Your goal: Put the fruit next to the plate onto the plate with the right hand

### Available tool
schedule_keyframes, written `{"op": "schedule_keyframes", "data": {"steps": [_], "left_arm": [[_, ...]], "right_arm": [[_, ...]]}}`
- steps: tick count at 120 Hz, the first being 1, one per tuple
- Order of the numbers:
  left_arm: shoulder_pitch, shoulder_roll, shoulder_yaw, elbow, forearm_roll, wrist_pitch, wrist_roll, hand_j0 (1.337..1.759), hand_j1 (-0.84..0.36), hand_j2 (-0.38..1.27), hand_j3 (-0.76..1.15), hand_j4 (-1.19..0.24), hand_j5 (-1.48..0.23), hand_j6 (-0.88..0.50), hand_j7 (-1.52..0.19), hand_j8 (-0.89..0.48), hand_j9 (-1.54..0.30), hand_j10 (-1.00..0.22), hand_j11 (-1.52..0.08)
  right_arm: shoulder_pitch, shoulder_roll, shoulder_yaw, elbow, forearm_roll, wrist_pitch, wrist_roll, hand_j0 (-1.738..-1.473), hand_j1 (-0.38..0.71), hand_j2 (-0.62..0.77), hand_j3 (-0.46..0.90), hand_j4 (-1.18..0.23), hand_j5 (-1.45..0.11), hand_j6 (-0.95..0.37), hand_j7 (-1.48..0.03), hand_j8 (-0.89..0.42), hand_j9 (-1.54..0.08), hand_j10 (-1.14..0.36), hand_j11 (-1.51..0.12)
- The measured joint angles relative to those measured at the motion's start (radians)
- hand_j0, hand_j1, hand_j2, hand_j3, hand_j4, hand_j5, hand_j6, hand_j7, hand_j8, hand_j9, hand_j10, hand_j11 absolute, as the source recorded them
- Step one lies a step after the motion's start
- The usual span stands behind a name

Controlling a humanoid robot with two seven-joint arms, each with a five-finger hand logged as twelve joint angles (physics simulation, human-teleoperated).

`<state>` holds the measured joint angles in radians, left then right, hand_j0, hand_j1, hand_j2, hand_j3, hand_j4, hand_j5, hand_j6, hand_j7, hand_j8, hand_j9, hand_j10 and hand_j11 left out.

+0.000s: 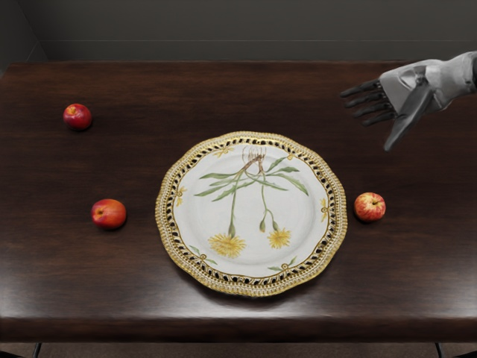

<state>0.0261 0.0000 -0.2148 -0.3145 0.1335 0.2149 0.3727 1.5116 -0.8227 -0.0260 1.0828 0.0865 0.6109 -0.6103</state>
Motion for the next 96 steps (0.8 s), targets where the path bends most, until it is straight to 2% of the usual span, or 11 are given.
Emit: {"op": "schedule_keyframes", "data": {"steps": [24,32,38,44,55,64,80,90,96], "left_arm": [[0.000,0.000,0.000,0.000,0.000,0.000,0.000,1.658,0.34,0.00,0.00,-0.01,-0.01,-0.01,-0.01,-0.01,-0.01,-0.01,-0.01],[0.000,0.000,0.000,0.000,0.000,0.000,0.000,1.658,0.34,0.00,0.00,-0.01,-0.01,-0.01,-0.01,-0.01,-0.01,-0.01,-0.01],[0.000,0.000,0.000,0.000,0.000,0.000,0.000,1.658,0.34,0.00,0.00,-0.01,-0.01,-0.01,-0.01,-0.01,-0.01,-0.01,-0.01],[0.000,0.000,0.000,0.000,0.000,0.000,0.000,1.658,0.34,0.00,0.00,-0.01,-0.01,-0.01,-0.01,-0.01,-0.01,-0.01,-0.01],[0.000,0.000,0.000,0.000,0.000,0.000,0.000,1.658,0.34,0.00,0.00,-0.01,-0.01,-0.01,-0.01,-0.01,-0.01,-0.01,-0.01],[0.000,0.000,0.000,0.000,0.000,0.000,0.000,1.658,0.34,0.00,0.00,-0.01,-0.01,-0.01,-0.01,-0.01,-0.01,-0.01,-0.01],[0.000,0.000,0.000,0.000,0.000,0.000,0.000,1.658,0.34,0.00,0.00,-0.01,-0.01,-0.01,-0.01,-0.01,-0.01,-0.01,-0.01],[0.000,0.000,0.000,0.000,0.000,0.000,0.000,1.658,0.34,0.00,0.00,-0.01,-0.01,-0.01,-0.01,-0.01,-0.01,-0.01,-0.01],[0.000,0.000,0.000,0.000,0.000,0.000,0.000,1.658,0.34,0.00,0.00,-0.01,-0.01,-0.01,-0.01,-0.01,-0.01,-0.01,-0.01]], "right_arm": [[0.015,-0.012,-0.017,0.060,-0.027,0.000,0.000,-1.658,-0.32,-0.01,0.00,-0.02,-0.03,-0.02,-0.03,-0.02,-0.03,-0.02,-0.03],[0.033,-0.012,-0.023,0.218,-0.167,-0.148,0.000,-1.658,-0.32,-0.01,0.00,-0.02,-0.03,-0.02,-0.03,-0.02,-0.03,-0.02,-0.03],[0.059,-0.011,-0.084,0.324,-0.256,-0.289,-0.001,-1.658,-0.32,-0.01,0.00,-0.02,-0.03,-0.02,-0.03,-0.02,-0.03,-0.02,-0.03],[0.130,-0.005,-0.208,0.391,-0.312,-0.396,-0.001,-1.658,-0.32,0.00,0.00,-0.02,-0.03,-0.02,-0.03,-0.02,-0.03,-0.02,-0.03],[0.343,0.030,-0.524,0.480,-0.365,-0.536,-0.001,-1.658,-0.32,0.00,0.00,-0.02,-0.03,-0.02,-0.03,-0.02,-0.03,-0.02,-0.03],[0.446,0.052,-0.670,0.571,-0.382,-0.650,-0.001,-1.658,-0.32,0.00,0.00,-0.02,-0.03,-0.02,-0.03,-0.02,-0.03,-0.02,-0.03],[0.412,0.164,-0.769,0.637,-0.395,-0.949,-0.001,-1.658,-0.32,0.00,0.00,-0.03,-0.03,-0.03,-0.03,-0.03,-0.03,-0.03,-0.03],[0.359,0.199,-0.787,0.651,-0.398,-1.076,-0.001,-1.658,-0.30,-0.01,0.00,-0.04,-0.05,-0.04,-0.05,-0.04,-0.05,-0.04,-0.05],[0.313,0.252,-0.791,0.655,-0.397,-1.132,-0.001,-1.658,-0.30,-0.01,0.00,-0.04,-0.06,-0.04,-0.05,-0.04,-0.06,-0.04,-0.05]]}}
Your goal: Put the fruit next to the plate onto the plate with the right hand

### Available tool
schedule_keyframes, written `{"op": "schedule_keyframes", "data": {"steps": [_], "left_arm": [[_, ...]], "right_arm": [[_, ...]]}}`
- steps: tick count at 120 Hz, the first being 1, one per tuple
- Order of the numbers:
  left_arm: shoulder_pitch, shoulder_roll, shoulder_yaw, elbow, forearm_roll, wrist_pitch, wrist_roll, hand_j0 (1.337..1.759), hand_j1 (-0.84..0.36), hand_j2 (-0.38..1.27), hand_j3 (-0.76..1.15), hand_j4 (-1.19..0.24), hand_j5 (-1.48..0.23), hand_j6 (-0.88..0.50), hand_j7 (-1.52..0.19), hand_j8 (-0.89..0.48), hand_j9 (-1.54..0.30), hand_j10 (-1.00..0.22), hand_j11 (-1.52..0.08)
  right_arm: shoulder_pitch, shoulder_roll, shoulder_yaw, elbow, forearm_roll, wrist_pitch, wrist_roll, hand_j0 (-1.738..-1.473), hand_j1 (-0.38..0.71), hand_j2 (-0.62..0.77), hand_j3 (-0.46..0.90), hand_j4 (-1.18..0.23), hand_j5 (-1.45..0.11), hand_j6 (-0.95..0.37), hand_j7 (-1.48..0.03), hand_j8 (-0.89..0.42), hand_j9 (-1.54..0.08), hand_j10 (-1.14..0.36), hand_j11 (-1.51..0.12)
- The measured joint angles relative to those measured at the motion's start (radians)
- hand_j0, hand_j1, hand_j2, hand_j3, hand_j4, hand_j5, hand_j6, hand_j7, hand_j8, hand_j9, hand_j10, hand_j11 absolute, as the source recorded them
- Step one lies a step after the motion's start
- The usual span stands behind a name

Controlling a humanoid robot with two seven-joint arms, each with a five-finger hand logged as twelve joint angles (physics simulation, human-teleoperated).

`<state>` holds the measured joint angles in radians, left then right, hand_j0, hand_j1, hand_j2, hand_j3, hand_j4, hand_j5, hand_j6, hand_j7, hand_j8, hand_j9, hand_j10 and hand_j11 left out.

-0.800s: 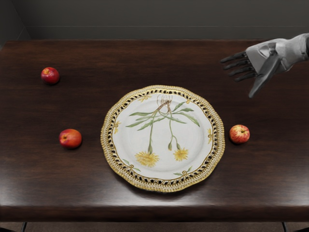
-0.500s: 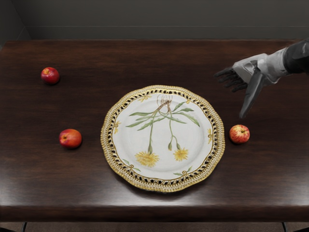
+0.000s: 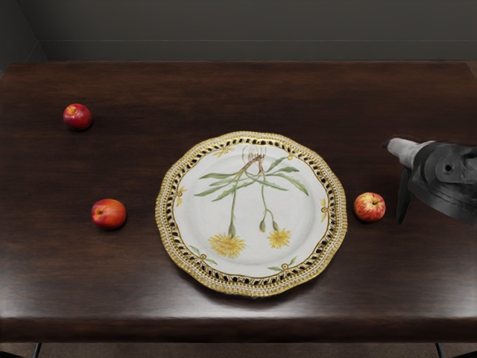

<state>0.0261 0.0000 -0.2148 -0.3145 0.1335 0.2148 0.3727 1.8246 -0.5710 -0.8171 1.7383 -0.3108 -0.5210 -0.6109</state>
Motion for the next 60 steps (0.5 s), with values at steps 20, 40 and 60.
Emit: {"op": "schedule_keyframes", "data": {"steps": [20,40,60], "left_arm": [[0.000,0.000,0.000,0.000,0.000,0.000,0.000,1.658,0.34,0.00,0.00,-0.01,-0.01,-0.01,-0.01,-0.01,-0.01,-0.01,-0.01],[0.000,0.000,0.000,0.000,0.000,0.000,0.000,1.658,0.34,0.00,0.00,-0.01,-0.01,-0.01,-0.01,-0.01,-0.01,-0.01,-0.01],[0.000,0.000,0.000,0.000,0.000,0.000,0.000,1.658,0.34,0.00,0.00,-0.01,-0.01,-0.01,-0.01,-0.01,-0.01,-0.01,-0.01]], "right_arm": [[-0.092,0.102,0.001,0.006,0.003,-0.072,0.000,-1.658,-0.27,-0.01,0.00,-0.06,-0.08,-0.06,-0.08,-0.06,-0.08,-0.06,-0.08],[-0.109,0.105,0.024,0.005,0.005,-0.086,0.000,-1.658,-0.21,-0.02,0.00,-0.12,-0.16,-0.12,-0.15,-0.12,-0.15,-0.12,-0.15],[-0.111,0.099,0.034,-0.011,0.005,-0.089,0.000,-1.658,-0.16,-0.03,0.00,-0.16,-0.20,-0.16,-0.20,-0.16,-0.20,-0.16,-0.20]]}}
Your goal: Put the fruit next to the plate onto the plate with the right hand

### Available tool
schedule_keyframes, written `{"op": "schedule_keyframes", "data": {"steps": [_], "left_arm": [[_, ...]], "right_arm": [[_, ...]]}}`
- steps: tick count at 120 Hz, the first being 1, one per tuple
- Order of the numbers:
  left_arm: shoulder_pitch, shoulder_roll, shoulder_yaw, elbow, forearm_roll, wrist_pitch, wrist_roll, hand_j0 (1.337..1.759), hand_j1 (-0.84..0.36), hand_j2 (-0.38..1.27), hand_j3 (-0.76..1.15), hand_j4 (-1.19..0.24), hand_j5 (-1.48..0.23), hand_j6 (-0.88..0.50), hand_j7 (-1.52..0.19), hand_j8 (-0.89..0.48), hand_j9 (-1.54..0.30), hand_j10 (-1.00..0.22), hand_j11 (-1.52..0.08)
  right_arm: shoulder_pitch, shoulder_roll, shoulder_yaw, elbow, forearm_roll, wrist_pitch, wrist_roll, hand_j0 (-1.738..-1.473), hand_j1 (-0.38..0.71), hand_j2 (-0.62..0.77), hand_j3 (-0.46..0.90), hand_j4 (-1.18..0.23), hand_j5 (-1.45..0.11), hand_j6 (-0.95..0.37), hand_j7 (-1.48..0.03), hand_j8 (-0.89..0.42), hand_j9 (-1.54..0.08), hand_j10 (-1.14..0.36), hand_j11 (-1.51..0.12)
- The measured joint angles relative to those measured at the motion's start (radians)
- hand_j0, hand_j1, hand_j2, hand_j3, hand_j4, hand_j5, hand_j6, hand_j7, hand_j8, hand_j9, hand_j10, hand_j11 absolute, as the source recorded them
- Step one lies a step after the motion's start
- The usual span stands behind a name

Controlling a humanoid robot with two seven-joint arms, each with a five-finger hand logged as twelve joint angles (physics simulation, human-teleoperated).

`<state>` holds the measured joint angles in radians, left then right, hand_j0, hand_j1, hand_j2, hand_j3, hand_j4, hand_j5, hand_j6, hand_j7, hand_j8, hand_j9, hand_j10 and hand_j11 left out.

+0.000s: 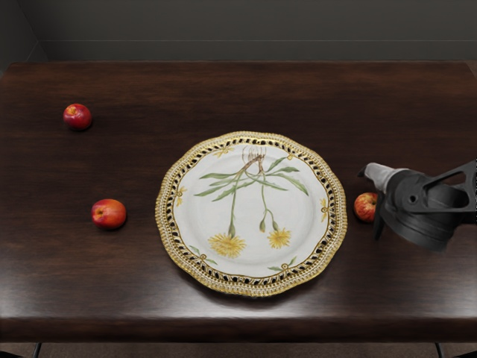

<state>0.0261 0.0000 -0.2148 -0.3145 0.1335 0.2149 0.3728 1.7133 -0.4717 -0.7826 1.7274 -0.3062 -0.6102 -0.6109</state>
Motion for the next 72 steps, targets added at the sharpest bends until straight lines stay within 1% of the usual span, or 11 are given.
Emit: {"op": "schedule_keyframes", "data": {"steps": [10,24,45,72], "left_arm": [[0.000,0.000,0.000,0.000,0.000,0.000,0.000,1.658,0.34,0.00,0.00,-0.01,-0.01,-0.01,-0.01,-0.01,-0.01,-0.01,-0.01],[0.000,0.000,0.000,0.000,0.000,0.000,0.000,1.658,0.34,0.00,0.00,-0.01,-0.01,-0.01,-0.01,-0.01,-0.01,-0.01,-0.01],[0.000,0.000,0.000,0.000,0.000,0.000,0.000,1.658,0.34,0.00,0.00,-0.01,-0.01,-0.01,-0.01,-0.01,-0.01,-0.01,-0.01],[0.000,0.000,0.000,0.000,0.000,0.000,0.000,1.658,0.34,0.00,0.00,-0.01,-0.01,-0.01,-0.01,-0.01,-0.01,-0.01,-0.01]], "right_arm": [[-0.003,0.003,0.021,-0.025,0.000,0.000,0.000,-1.658,-0.15,-0.03,0.00,-0.17,-0.22,-0.17,-0.22,-0.17,-0.22,-0.17,-0.22],[-0.007,0.011,0.034,-0.044,0.000,-0.001,0.000,-1.658,-0.11,-0.04,0.00,-0.20,-0.26,-0.20,-0.26,-0.20,-0.26,-0.20,-0.26],[-0.016,0.036,0.038,-0.051,0.002,-0.001,0.000,-1.658,-0.08,-0.04,0.00,-0.22,-0.29,-0.23,-0.29,-0.22,-0.29,-0.22,-0.29],[-0.050,0.029,0.023,-0.053,0.004,-0.001,0.000,-1.658,-0.07,-0.05,0.00,-0.24,-0.31,-0.24,-0.31,-0.24,-0.31,-0.24,-0.31]]}}
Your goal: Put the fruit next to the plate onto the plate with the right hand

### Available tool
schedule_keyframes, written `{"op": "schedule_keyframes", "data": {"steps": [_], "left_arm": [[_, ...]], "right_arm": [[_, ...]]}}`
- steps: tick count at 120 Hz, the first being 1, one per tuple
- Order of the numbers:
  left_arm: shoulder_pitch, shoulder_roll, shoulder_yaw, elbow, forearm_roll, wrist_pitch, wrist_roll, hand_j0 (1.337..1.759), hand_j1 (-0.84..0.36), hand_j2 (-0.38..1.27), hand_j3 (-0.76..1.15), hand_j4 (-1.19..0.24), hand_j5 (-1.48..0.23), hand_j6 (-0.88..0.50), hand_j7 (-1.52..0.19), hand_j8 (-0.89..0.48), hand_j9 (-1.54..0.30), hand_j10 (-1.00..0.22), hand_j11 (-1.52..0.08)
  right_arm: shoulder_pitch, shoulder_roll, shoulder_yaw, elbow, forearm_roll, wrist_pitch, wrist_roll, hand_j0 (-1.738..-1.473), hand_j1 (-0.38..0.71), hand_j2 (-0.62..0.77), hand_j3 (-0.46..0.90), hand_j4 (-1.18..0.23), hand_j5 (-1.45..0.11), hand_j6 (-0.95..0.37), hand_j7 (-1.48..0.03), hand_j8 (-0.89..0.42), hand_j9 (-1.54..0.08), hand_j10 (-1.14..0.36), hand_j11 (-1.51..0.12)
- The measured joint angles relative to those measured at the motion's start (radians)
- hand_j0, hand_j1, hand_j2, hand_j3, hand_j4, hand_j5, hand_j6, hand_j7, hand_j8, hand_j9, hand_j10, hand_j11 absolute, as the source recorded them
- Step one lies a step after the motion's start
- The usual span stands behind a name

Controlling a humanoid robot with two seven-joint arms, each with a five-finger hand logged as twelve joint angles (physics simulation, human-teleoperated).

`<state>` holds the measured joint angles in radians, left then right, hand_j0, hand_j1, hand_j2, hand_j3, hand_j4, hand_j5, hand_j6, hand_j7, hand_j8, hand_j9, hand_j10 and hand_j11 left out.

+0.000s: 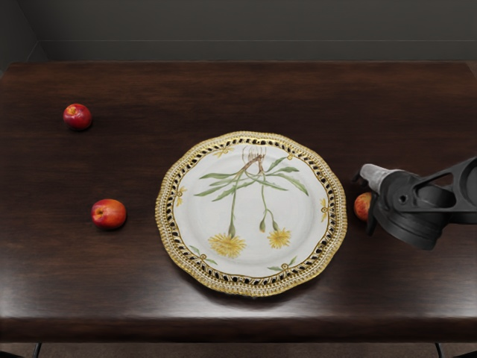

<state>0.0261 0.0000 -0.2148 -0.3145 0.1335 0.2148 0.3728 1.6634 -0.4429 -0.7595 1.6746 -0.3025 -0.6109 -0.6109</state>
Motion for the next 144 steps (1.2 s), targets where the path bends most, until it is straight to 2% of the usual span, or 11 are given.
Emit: {"op": "schedule_keyframes", "data": {"steps": [19,29,40,50,65,80,94,111,121,136,144], "left_arm": [[0.000,0.000,0.000,0.000,0.000,0.000,0.000,1.658,0.34,0.00,0.00,-0.01,-0.01,-0.01,-0.01,-0.01,-0.01,-0.01,-0.01],[0.000,0.000,0.000,0.000,0.000,0.000,0.000,1.658,0.34,0.00,0.00,-0.01,-0.01,-0.01,-0.01,-0.01,-0.01,-0.01,-0.01],[0.000,0.000,0.000,0.000,0.000,0.000,0.000,1.658,0.34,0.00,0.00,-0.01,-0.01,-0.01,-0.01,-0.01,-0.01,-0.01,-0.01],[0.000,0.000,0.000,0.000,0.000,0.000,0.000,1.658,0.34,0.00,0.00,-0.01,-0.01,-0.01,-0.01,-0.01,-0.01,-0.01,-0.01],[0.000,0.000,0.000,0.000,0.000,0.000,0.000,1.658,0.34,0.00,0.00,-0.01,-0.01,-0.01,-0.01,-0.01,-0.01,-0.01,-0.01],[0.000,0.000,0.000,0.000,0.000,0.000,0.000,1.658,0.34,0.00,0.00,-0.01,-0.01,-0.01,-0.01,-0.01,-0.01,-0.01,-0.01],[0.000,0.000,0.000,0.000,0.000,0.000,0.000,1.658,0.34,0.00,0.00,-0.01,-0.01,-0.01,-0.01,-0.01,-0.01,-0.01,-0.01],[0.000,0.000,0.000,0.000,0.000,0.000,0.000,1.658,0.34,0.00,0.00,-0.01,-0.01,-0.01,-0.01,-0.01,-0.01,-0.01,-0.01],[0.000,0.000,0.000,0.000,0.000,0.000,0.000,1.658,0.34,0.00,0.00,-0.01,-0.01,-0.01,-0.01,-0.01,-0.01,-0.01,-0.01],[0.000,0.000,0.000,0.000,0.000,0.000,0.000,1.658,0.34,0.00,0.00,-0.01,-0.01,-0.01,-0.01,-0.01,-0.01,-0.01,-0.01],[-0.008,0.000,-0.002,0.000,0.000,0.000,0.000,1.658,0.34,0.00,0.00,-0.01,-0.01,-0.01,-0.01,-0.01,-0.01,-0.01,-0.01]], "right_arm": [[-0.014,-0.005,0.001,-0.003,0.000,0.000,0.000,-1.658,0.03,-0.06,0.00,-0.32,-0.41,-0.31,-0.41,-0.32,-0.41,-0.32,-0.41],[-0.016,-0.021,0.009,-0.009,0.000,0.000,0.000,-1.658,0.18,-0.06,0.00,-0.45,-0.59,-0.45,-0.59,-0.46,-0.59,-0.45,-0.59],[-0.051,-0.071,0.083,-0.018,-0.002,0.003,0.000,-1.655,0.26,0.10,0.00,-0.59,-0.80,-0.35,-0.79,-0.39,-0.80,-0.59,-0.80],[-0.086,-0.146,0.154,-0.031,-0.002,0.005,-0.001,-1.653,0.27,0.18,0.00,-0.60,-0.94,-0.32,-0.90,-0.36,-0.93,-0.68,-0.93],[-0.248,-0.372,0.503,-0.103,0.007,0.065,-0.001,-1.652,0.27,0.22,0.00,-0.66,-1.08,-0.31,-1.01,-0.31,-1.06,-0.65,-1.05],[-0.389,-0.523,0.834,-0.211,0.253,0.434,0.000,-1.651,0.28,0.24,0.00,-0.64,-1.15,-0.26,-1.07,-0.26,-1.12,-0.61,-1.11],[-0.429,-0.471,0.936,-0.241,0.443,0.769,0.000,-1.651,0.28,0.27,0.00,-0.62,-1.19,-0.25,-1.10,-0.26,-1.15,-0.60,-1.13],[-0.447,-0.325,0.972,-0.262,0.470,0.912,0.000,-1.652,0.32,0.33,0.00,-0.58,-1.23,-0.22,-1.12,-0.23,-1.17,-0.58,-1.15],[-0.462,-0.282,0.979,-0.277,0.445,0.936,0.000,-1.652,0.33,0.32,0.00,-0.56,-1.22,-0.20,-1.11,-0.22,-1.16,-0.56,-1.14],[-0.482,-0.269,0.991,-0.290,0.403,0.950,0.000,-1.655,0.05,0.17,0.00,-0.33,-0.70,-0.12,-0.63,-0.07,-0.66,-0.26,-0.65],[-0.488,-0.351,1.072,-0.268,0.396,0.991,0.000,-1.656,-0.05,0.12,0.00,-0.24,-0.51,-0.09,-0.46,-0.06,-0.48,-0.20,-0.48]]}}
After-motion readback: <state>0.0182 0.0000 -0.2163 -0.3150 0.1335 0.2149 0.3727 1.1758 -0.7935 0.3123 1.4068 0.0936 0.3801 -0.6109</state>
